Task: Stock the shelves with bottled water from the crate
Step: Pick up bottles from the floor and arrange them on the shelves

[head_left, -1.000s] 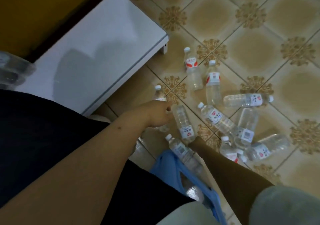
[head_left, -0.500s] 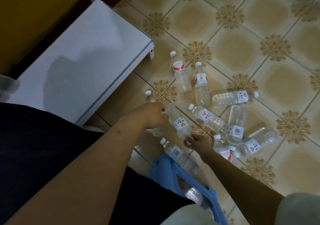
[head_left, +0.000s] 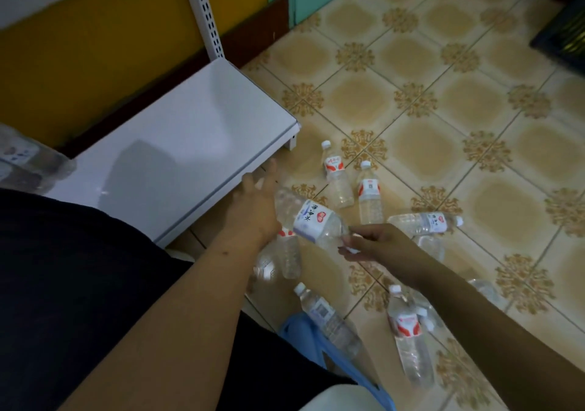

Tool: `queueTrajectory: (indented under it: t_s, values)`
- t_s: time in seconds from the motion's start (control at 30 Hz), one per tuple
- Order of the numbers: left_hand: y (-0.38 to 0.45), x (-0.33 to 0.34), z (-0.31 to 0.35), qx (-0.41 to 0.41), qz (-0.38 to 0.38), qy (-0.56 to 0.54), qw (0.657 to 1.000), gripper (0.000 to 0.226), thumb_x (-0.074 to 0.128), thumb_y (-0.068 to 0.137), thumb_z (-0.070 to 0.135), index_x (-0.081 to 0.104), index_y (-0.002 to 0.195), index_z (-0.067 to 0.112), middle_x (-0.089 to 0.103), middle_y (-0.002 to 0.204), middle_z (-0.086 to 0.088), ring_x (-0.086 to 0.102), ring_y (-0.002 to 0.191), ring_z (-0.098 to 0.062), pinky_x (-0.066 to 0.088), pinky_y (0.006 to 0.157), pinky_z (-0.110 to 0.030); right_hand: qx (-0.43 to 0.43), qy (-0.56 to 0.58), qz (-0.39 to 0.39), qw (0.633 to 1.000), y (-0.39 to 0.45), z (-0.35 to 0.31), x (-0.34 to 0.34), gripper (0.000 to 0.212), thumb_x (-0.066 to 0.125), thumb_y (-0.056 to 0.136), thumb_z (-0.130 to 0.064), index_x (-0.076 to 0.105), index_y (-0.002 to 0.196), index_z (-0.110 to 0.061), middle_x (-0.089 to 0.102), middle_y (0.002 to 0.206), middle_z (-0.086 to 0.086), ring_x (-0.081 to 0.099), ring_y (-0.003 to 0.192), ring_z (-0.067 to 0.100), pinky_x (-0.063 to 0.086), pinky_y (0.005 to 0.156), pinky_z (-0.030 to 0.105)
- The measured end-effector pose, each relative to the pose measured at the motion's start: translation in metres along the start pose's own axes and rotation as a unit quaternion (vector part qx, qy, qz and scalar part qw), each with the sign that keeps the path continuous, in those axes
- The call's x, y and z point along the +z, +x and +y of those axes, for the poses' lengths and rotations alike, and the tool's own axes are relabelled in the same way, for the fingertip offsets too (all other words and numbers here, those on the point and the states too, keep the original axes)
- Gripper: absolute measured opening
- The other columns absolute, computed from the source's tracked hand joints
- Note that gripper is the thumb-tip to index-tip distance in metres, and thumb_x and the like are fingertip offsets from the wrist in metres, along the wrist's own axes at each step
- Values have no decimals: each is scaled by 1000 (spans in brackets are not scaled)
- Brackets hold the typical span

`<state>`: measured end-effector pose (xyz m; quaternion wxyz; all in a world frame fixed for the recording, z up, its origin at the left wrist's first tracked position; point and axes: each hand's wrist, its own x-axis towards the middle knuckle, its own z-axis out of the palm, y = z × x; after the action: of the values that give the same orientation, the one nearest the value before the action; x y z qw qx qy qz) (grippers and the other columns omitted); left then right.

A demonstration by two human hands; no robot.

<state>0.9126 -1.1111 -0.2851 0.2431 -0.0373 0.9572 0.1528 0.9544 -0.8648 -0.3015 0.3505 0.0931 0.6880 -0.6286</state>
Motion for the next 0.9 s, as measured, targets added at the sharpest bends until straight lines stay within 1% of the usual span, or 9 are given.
queueTrajectory:
  t_s: [0.13, 0.23, 0.33, 0.43, 0.57, 0.67, 0.73, 0.83, 0.9]
  values:
    - [-12, -19, -24, -7, 51, -47, 998, 80, 74, 74, 18, 33, 141, 34, 32, 128, -12, 57, 103, -37, 51, 83, -41, -41, -89, -53, 994, -7, -54, 11, 24, 65, 92, -23, 75, 106, -7, 74, 99, 13, 72, 93, 21, 57, 87, 30]
    - [-22, -31, -32, -35, 103, -128, 986, 66, 79, 69, 25, 44, 124, 33, 39, 114, -5, 61, 92, -29, 50, 76, -33, -87, -135, 5, 987, -8, -84, 23, 14, 66, 92, -25, 76, 95, -15, 75, 89, 12, 74, 85, 19, 58, 88, 32]
    - [-37, -45, -34, -56, 173, -213, 960, 60, 80, 70, 40, 44, 118, 34, 40, 108, 0, 59, 87, -20, 48, 72, -28, -153, -80, 93, 981, -12, -111, 38, 13, 72, 87, -27, 76, 88, -15, 73, 84, 13, 70, 77, 18, 57, 82, 33]
    - [-58, -67, -35, -49, 265, -274, 923, 60, 81, 69, 44, 44, 115, 37, 40, 106, 3, 58, 85, -17, 52, 76, -31, -201, 10, 113, 973, -19, -140, 58, 30, 73, 81, -34, 75, 99, -11, 72, 92, 15, 67, 83, 17, 55, 91, 40]
    - [-85, -111, -43, -41, 361, -315, 877, 70, 87, 66, 30, 46, 123, 32, 36, 111, 3, 54, 86, -15, 46, 79, -28, -172, 181, 21, 968, -27, -178, 98, 38, 67, 85, -30, 64, 120, -15, 72, 113, 5, 68, 106, 25, 52, 98, 43]
    - [-113, -149, -63, -42, 413, -286, 863, 80, 89, 64, 25, 46, 132, 26, 39, 119, -1, 48, 89, -13, 41, 82, -24, -196, 205, -60, 957, -39, -208, 137, 40, 62, 93, -29, 55, 131, -16, 68, 123, 8, 68, 109, 28, 53, 96, 46]
    - [-134, -171, -84, -41, 446, -268, 853, 84, 90, 63, 24, 45, 134, 25, 43, 123, -6, 50, 101, -17, 40, 84, -24, -212, 207, -94, 950, -49, -228, 168, 34, 59, 95, -29, 57, 126, -16, 69, 121, 8, 69, 107, 27, 54, 95, 44]
    - [-163, -194, -122, -75, 445, -288, 845, 98, 86, 63, 25, 32, 145, 22, 44, 132, -7, 44, 112, -15, 36, 88, -22, -225, 197, -105, 948, -60, -249, 216, 29, 58, 96, -27, 60, 121, -13, 71, 116, 8, 70, 103, 24, 55, 93, 41]
    - [-182, -203, -147, -94, 410, -377, 825, 117, 82, 55, 29, 18, 152, 17, 47, 135, -6, 46, 122, -19, 40, 98, -28, -230, 180, -112, 950, -63, -258, 243, 27, 59, 96, -26, 63, 118, -10, 73, 113, 9, 71, 102, 23, 55, 94, 42]
